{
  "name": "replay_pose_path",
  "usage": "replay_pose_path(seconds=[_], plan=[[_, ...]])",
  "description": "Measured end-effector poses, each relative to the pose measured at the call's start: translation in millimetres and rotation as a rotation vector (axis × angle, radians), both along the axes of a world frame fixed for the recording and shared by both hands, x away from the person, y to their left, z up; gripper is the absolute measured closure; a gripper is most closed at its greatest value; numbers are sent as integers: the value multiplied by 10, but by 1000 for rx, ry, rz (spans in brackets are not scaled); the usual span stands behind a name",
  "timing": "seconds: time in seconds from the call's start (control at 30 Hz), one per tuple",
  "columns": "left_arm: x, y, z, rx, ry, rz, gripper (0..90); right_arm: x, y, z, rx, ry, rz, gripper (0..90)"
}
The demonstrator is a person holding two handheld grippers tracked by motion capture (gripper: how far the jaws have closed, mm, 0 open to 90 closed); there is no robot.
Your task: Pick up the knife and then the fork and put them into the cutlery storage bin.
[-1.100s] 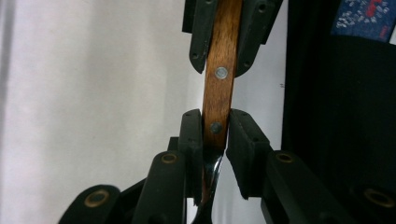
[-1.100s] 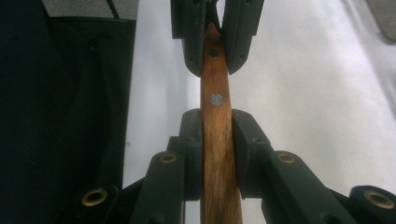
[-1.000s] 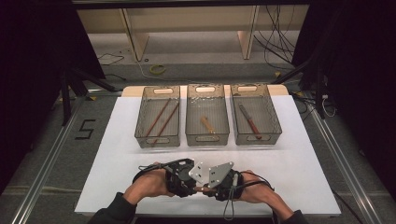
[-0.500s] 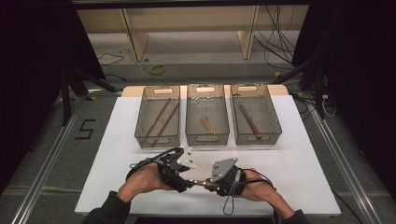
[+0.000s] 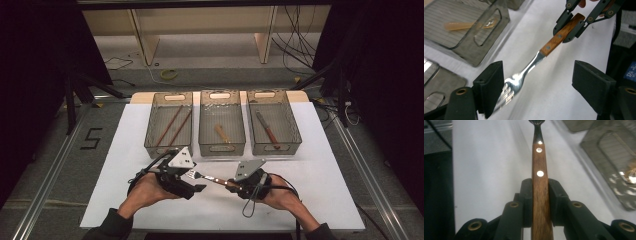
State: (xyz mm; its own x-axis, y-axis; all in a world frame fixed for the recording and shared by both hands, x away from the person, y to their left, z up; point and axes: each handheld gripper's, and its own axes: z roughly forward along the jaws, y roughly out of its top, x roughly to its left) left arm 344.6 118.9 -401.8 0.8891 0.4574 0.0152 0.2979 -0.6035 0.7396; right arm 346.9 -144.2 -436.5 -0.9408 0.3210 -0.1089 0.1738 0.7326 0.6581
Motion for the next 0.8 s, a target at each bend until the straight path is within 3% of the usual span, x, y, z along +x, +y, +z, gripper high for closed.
replay_pose_path(seconds=[0.27,0.47,0.8], plan=[[35,203,-143,-106,-16,97,224,84,-134,71,29,-12,-73,761],[56,339,-276,-172,-6,173,222,138,-232,141,56,-25,-118,761],[71,480,-392,-230,5,235,212,287,-425,264,95,-53,-205,761]])
